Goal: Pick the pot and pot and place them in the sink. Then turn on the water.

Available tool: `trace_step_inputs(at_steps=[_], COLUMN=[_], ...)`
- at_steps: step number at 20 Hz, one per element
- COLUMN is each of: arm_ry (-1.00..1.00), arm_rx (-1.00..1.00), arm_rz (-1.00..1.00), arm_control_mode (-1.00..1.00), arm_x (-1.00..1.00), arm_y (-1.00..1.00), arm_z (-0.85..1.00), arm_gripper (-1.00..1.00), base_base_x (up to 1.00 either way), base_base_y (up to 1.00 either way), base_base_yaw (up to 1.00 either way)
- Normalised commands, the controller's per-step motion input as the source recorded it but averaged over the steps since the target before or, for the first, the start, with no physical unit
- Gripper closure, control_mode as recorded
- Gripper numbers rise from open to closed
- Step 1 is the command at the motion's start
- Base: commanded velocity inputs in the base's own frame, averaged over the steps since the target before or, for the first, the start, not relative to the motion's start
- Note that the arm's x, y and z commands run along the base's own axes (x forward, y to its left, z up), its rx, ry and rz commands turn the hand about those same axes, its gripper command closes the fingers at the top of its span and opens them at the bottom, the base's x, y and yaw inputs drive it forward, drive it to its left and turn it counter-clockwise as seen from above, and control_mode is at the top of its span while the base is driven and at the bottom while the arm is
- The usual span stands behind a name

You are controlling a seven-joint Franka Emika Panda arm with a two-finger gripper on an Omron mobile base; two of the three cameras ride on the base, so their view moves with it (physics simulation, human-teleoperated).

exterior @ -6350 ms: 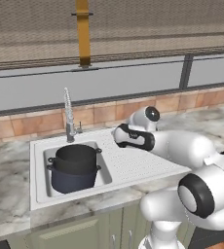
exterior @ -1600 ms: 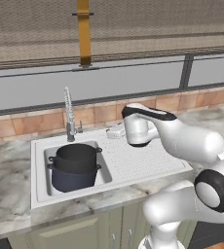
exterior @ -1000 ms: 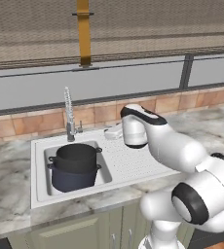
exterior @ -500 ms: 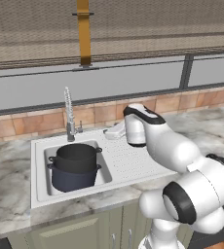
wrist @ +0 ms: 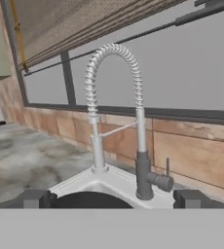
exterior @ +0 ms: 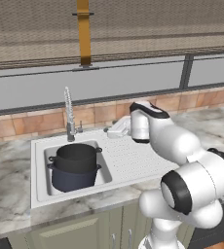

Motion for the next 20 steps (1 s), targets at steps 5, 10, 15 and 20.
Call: trace_step_inputs(at_steps=[5,10,15,20], arm_ry=[-0.05,0.03,0.04,0.0], arm_rx=[0.06,0.0,0.0,0.0], arm_rz=[0.07,0.03,0.0,0.0], arm_control_mode=[-1.0,-1.0,-1.0,-1.0], arm_x=[0.0,0.01,0.16,0.13], arm_y=[0.18,0.36,0.36,0.1], arm_z=[0.0,0.0,0.0,-0.05], arm_gripper=[-1.0,-1.0,-1.0,-1.0], base_base_x=[0.0,0.0,0.0,0.0], base_base_y=[0.0,0.0,0.0,0.0], base_base_yaw=[0.0,0.0,0.0,0.0])
